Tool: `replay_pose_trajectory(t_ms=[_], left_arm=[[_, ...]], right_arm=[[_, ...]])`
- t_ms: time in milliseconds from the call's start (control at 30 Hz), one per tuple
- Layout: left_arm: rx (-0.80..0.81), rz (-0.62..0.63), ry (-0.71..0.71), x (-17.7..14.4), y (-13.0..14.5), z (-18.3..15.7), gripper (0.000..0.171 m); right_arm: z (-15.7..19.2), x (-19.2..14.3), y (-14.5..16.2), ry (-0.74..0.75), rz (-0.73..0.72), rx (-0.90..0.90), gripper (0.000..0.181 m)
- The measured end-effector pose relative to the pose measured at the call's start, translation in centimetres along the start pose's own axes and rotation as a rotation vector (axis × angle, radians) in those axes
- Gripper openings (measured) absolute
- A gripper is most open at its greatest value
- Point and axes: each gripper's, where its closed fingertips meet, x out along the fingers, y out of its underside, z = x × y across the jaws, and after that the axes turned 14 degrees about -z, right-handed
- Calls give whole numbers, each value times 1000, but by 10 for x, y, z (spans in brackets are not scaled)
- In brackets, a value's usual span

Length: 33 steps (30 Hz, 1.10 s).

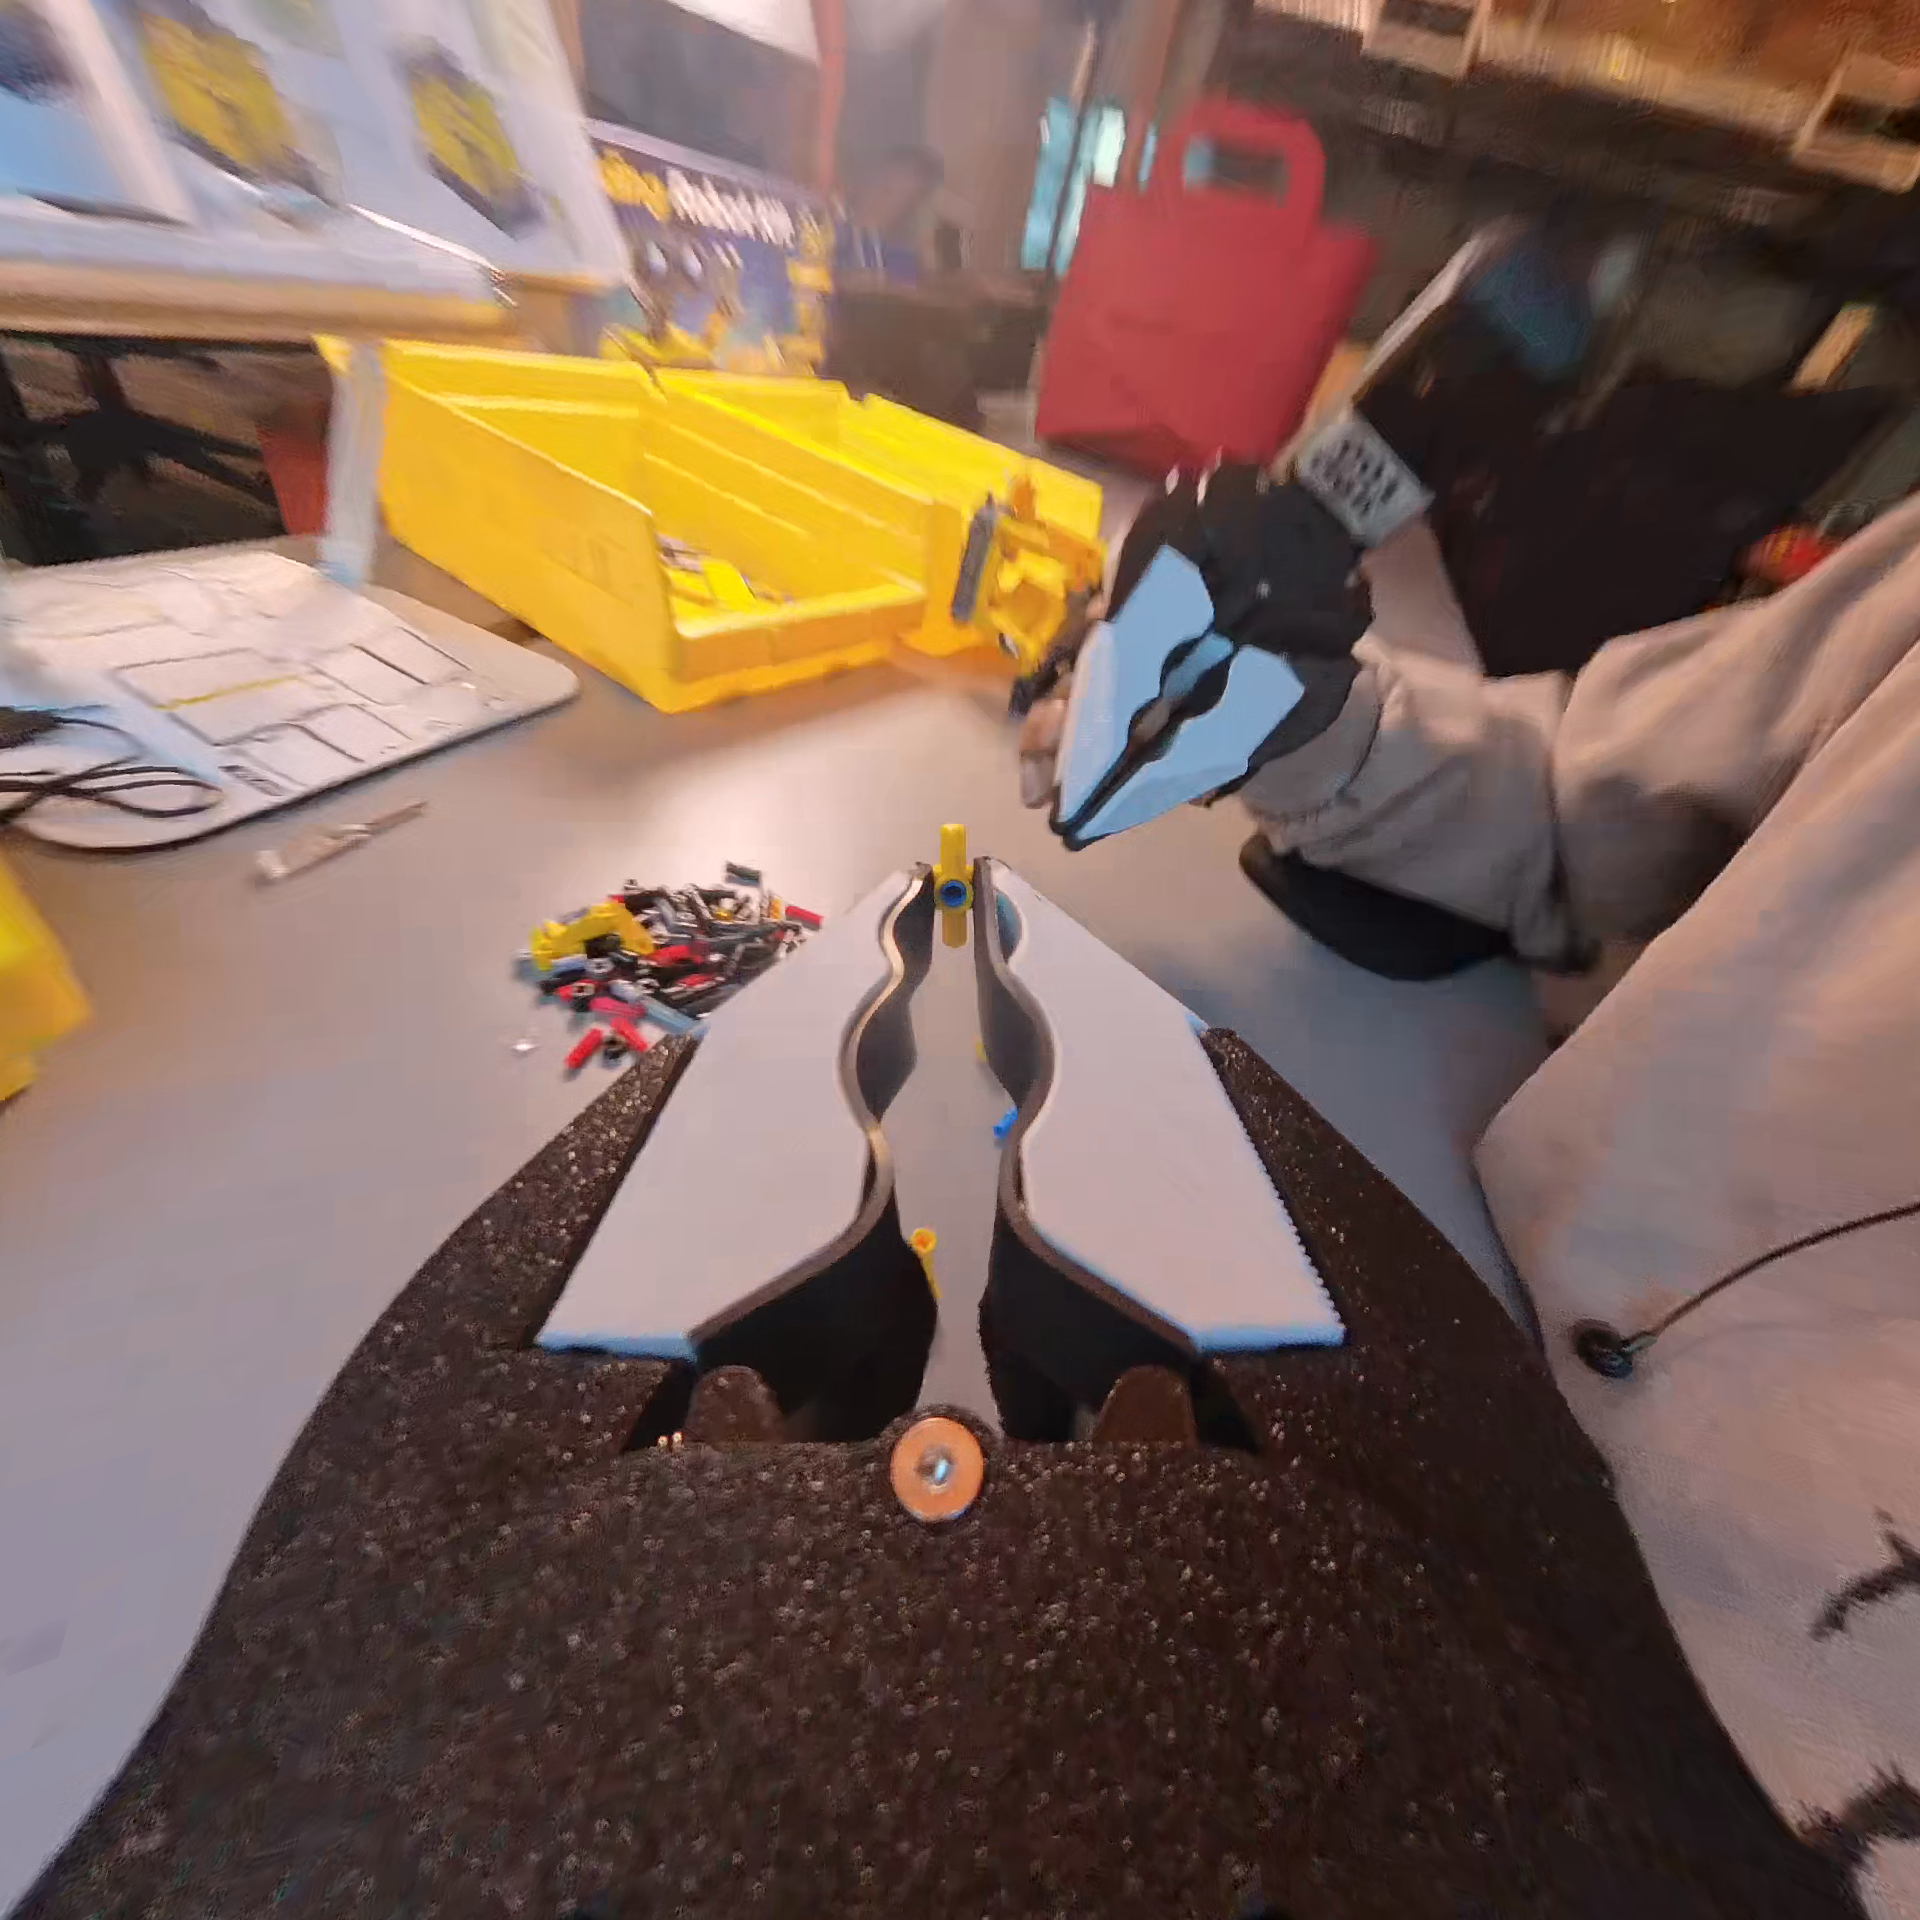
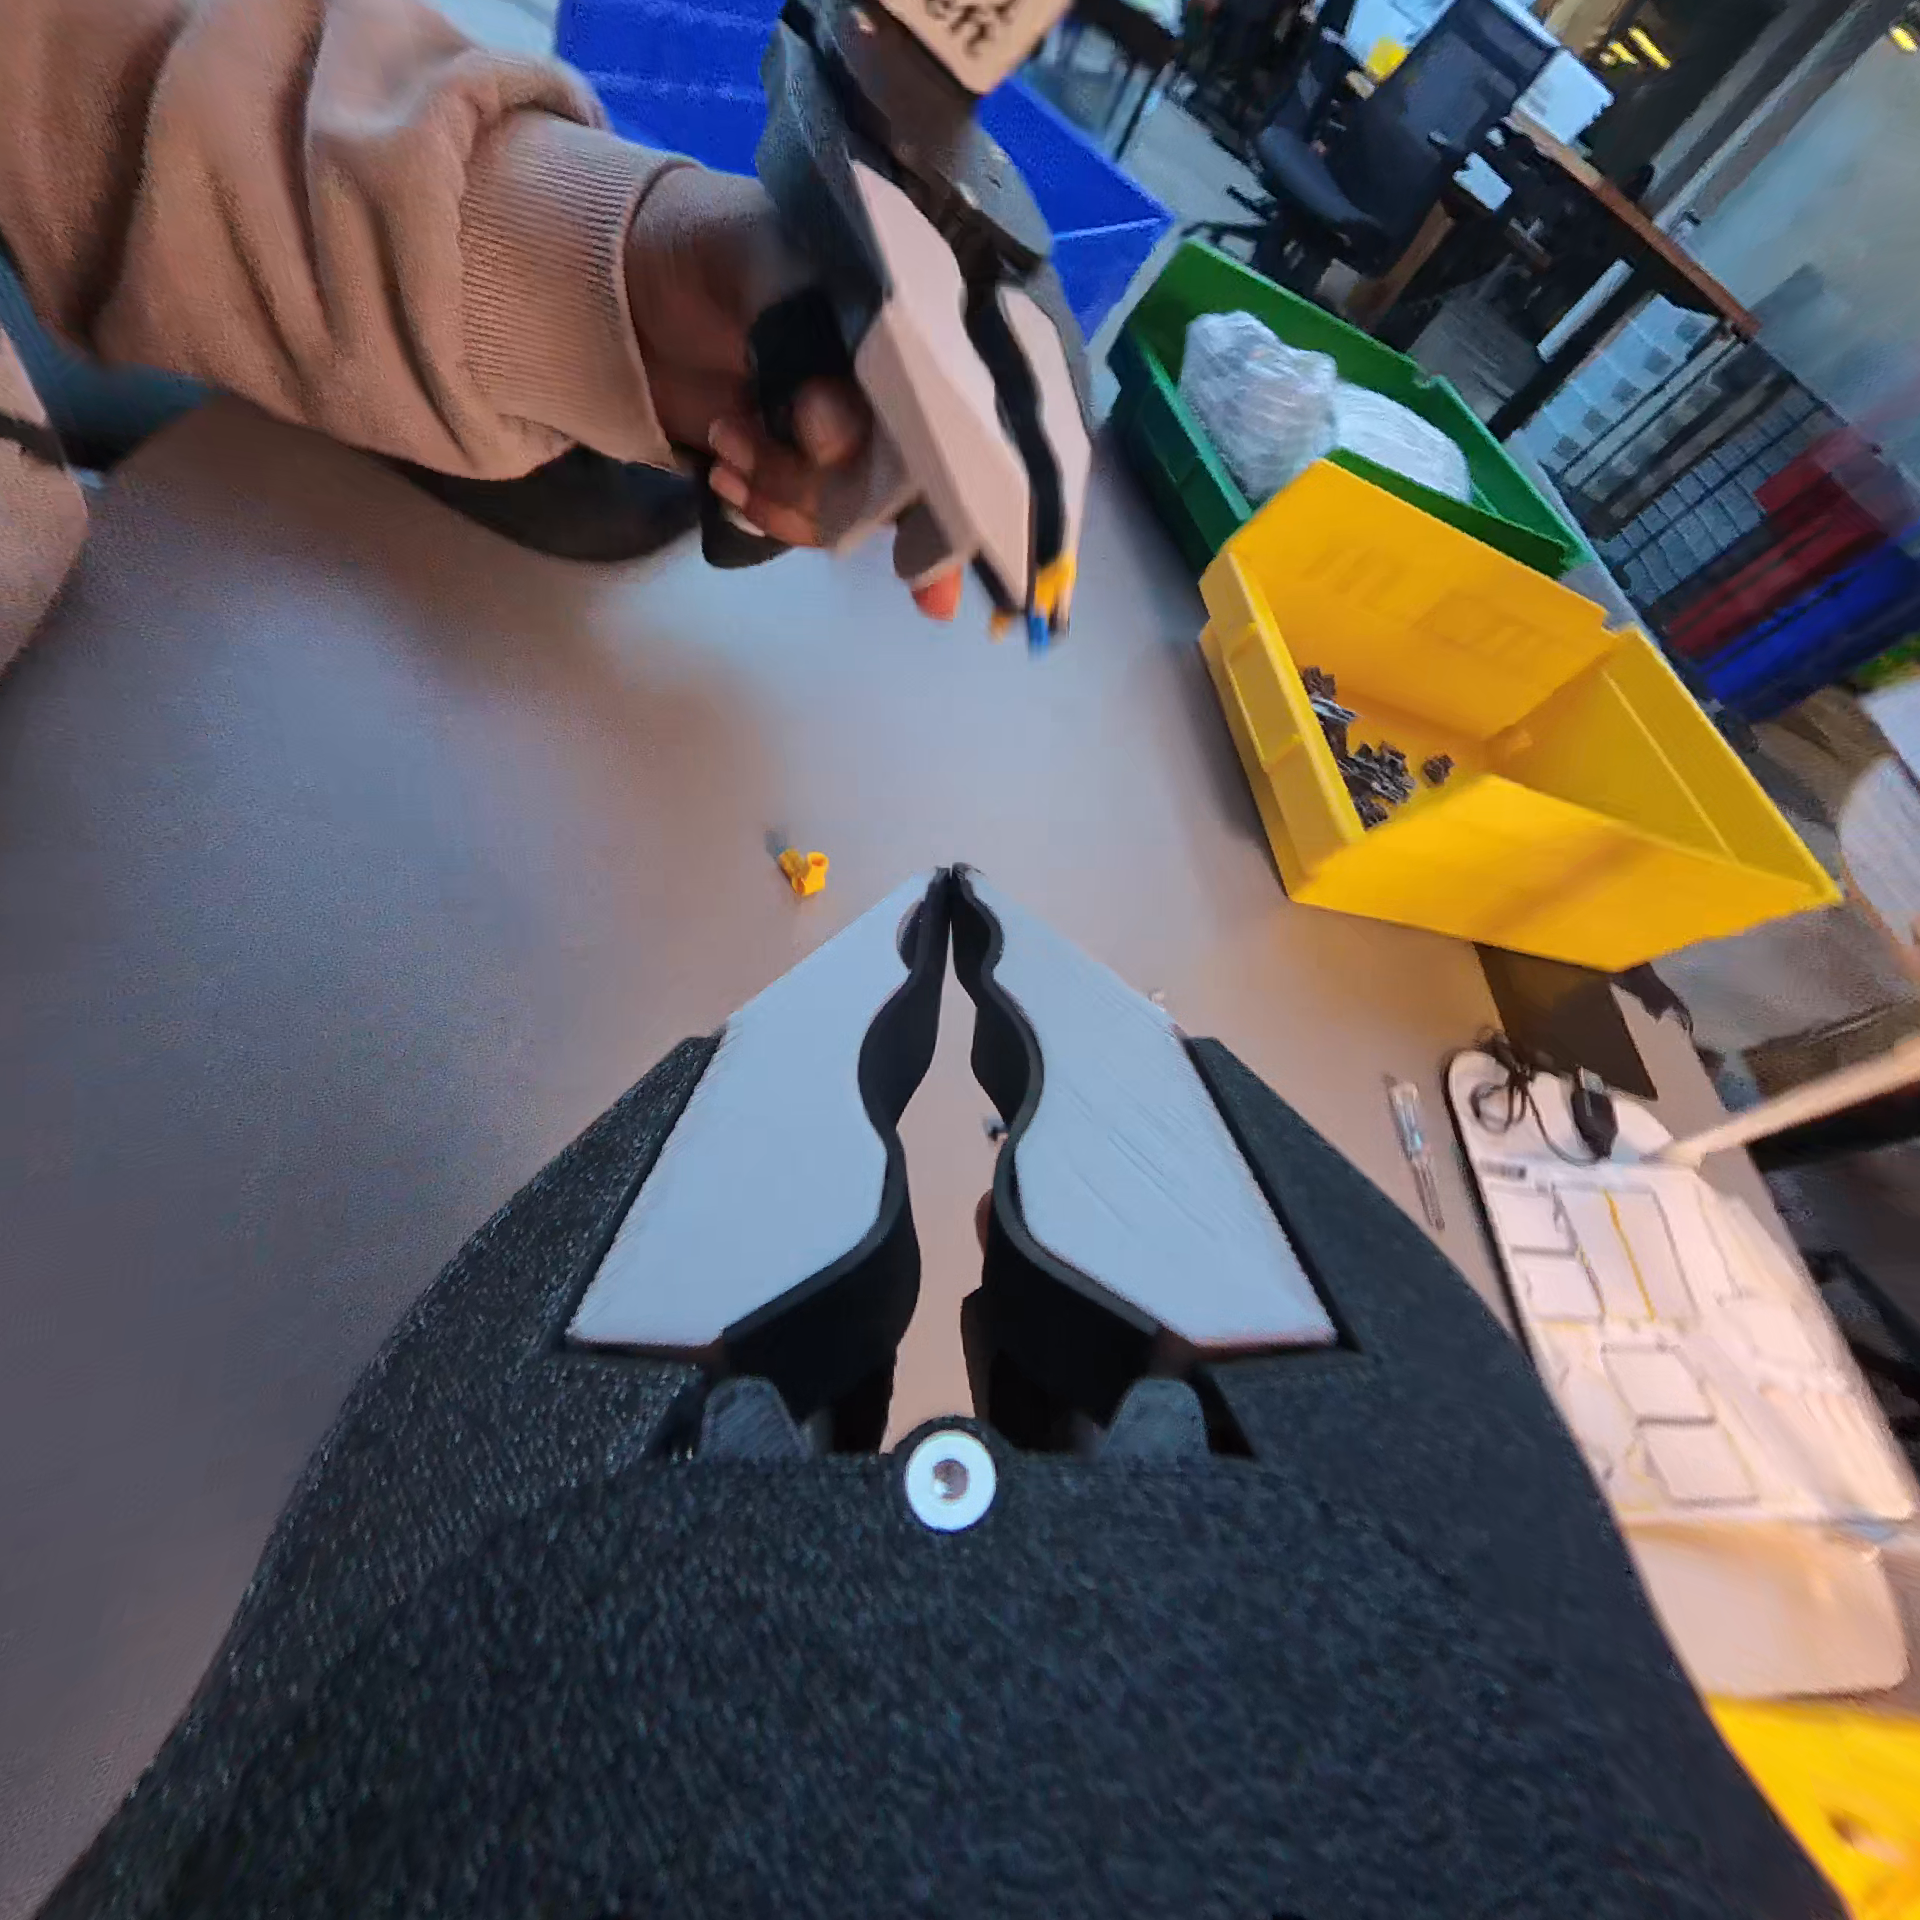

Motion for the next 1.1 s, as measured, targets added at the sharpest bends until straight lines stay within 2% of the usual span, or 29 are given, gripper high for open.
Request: replay_pose_trajectory(t_ms=[33,67,133,233,300,367,500,633,967,1100], left_arm=[[-6,-21,-1,-11,-7,5,5],[50,10,25,-10,0,-2,6],[79,41,91,12,15,-20,6],[222,23,142,28,14,-36,7],[296,29,158,30,19,-41,7],[323,30,183,31,25,-49,6],[458,40,193,32,33,-57,7],[523,-10,178,31,25,-60,6],[713,-69,134,29,10,-66,6],[742,-74,128,28,7,-67,6]], right_arm=[[-6,-11,-2,28,-43,59,0],[-8,-16,-1,42,-54,77,0],[-5,-8,-1,38,-69,92,0],[9,1,-8,-53,-145,299,0],[13,1,-13,-96,-202,436,14],[18,1,-15,-139,-208,502,20],[29,2,-26,-238,-274,664,20],[25,4,-33,-257,-364,864,11],[26,8,-51,-324,-496,1085,11],[22,7,-54,-337,-549,1153,4]])
